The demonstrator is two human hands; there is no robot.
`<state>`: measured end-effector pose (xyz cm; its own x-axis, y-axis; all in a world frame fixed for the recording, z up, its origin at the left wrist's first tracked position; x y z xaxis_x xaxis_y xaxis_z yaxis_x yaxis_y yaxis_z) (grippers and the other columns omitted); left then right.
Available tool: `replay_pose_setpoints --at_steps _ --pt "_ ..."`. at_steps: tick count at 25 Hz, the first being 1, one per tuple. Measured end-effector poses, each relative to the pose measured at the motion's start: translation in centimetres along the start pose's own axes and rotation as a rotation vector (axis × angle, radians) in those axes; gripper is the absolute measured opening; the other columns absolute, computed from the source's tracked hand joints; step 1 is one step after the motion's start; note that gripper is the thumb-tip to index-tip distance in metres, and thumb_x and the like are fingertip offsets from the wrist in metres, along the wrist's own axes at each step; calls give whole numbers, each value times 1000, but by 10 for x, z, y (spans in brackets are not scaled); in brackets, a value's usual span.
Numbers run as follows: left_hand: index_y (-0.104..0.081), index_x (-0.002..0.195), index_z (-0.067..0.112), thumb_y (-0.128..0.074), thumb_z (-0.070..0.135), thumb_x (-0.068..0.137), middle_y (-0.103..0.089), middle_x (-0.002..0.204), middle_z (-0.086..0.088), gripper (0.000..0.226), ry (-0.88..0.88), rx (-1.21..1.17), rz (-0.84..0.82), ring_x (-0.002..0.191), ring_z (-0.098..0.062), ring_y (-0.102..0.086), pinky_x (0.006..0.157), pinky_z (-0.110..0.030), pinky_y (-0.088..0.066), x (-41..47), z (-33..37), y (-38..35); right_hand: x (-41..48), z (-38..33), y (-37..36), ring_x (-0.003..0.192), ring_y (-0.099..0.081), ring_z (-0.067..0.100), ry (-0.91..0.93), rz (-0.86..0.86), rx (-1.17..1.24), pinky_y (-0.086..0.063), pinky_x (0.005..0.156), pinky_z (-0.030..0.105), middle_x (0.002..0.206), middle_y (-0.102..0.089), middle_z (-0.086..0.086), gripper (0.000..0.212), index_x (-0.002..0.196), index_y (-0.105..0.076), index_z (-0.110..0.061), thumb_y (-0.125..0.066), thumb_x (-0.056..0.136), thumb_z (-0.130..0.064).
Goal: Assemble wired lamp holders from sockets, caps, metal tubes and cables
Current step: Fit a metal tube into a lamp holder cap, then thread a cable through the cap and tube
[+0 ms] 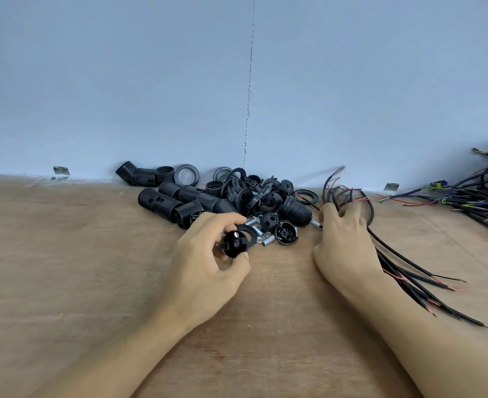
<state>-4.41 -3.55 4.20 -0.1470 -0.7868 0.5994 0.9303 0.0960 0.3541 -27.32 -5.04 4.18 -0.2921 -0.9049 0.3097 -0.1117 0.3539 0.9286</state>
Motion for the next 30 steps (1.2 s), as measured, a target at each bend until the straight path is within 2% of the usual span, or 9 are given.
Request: replay_pose_setpoints --at_steps 3,6,11,17,19,21,23,27,30 --pt "-68 107 41 -71 16 74 -62 100 15 42 -18 10 -14 92 -15 -64 72 -22 -54 -1 0 -2 -1 -1 3 79 -52 35 -23 -37 -24 -35 67 32 117 -37 20 29 109 -39 -10 -49 84 1" --pt "-70 106 36 -72 18 74 -64 100 19 37 -38 38 -54 94 -11 -63 72 -19 -52 -2 1 -4 -1 4 7 53 -32 20 -52 -60 -57 -24 48 30 112 -41 19 27 99 -29 -13 -50 87 -1" --pt "-71 106 37 -74 21 77 -69 98 23 33 -22 75 -90 92 -4 -65 76 -12 -48 -3 0 -6 -1 6 10 72 -52 38 -37 -10 -29 -30 60 36 114 -44 19 26 101 -34 -13 -47 85 2" --pt "-70 106 38 -81 8 79 -71 99 23 42 -17 82 -68 100 -3 -67 82 -11 -48 -3 0 -3 -5 -11 19 95 -62 44 42 184 168 -37 64 40 126 -47 16 43 135 -42 -13 -48 93 -10" --pt "-70 105 38 -81 4 78 -71 100 27 45 -2 51 -32 99 2 -68 83 -5 -45 -3 0 -1 -5 -15 18 96 -57 40 45 230 326 -41 72 41 127 -47 13 36 136 -45 -14 -45 100 -13" --pt "-68 106 41 -82 1 77 -69 104 31 50 12 29 -15 97 4 -68 80 -2 -45 -4 -1 0 -5 -13 12 94 -47 20 3 220 551 -36 82 32 125 -50 9 34 136 -49 -14 -44 102 -16" --pt "-66 106 46 -82 4 77 -68 104 30 53 18 26 -17 90 -2 -70 75 -5 -47 -4 0 0 -5 -10 7 95 -49 10 -64 197 762 -37 86 24 116 -59 4 31 133 -54 -13 -47 102 -18" --pt "-60 108 51 -77 23 76 -70 99 26 46 -2 35 -6 80 -6 -67 72 -9 -47 -4 5 0 -7 -9 -10 55 -61 15 -238 50 1342 -53 61 31 79 -62 5 15 115 -57 -11 -54 103 -20" --pt "-64 102 49 -77 26 76 -69 100 29 37 -15 51 14 84 2 -65 74 -6 -46 -4 4 1 -10 -21 -11 65 -70 19 -204 -56 1644 -59 67 28 67 -66 5 7 106 -57 -4 -55 102 -11"
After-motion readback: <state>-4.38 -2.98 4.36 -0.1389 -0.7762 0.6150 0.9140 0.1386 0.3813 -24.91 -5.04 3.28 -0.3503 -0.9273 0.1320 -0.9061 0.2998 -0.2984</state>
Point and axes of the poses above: each hand's wrist, its own x-axis towards the middle knuckle, its own y-axis out of the back of the hand, z = x × y, the point moved 7 cm from there along x, towards the middle knuckle
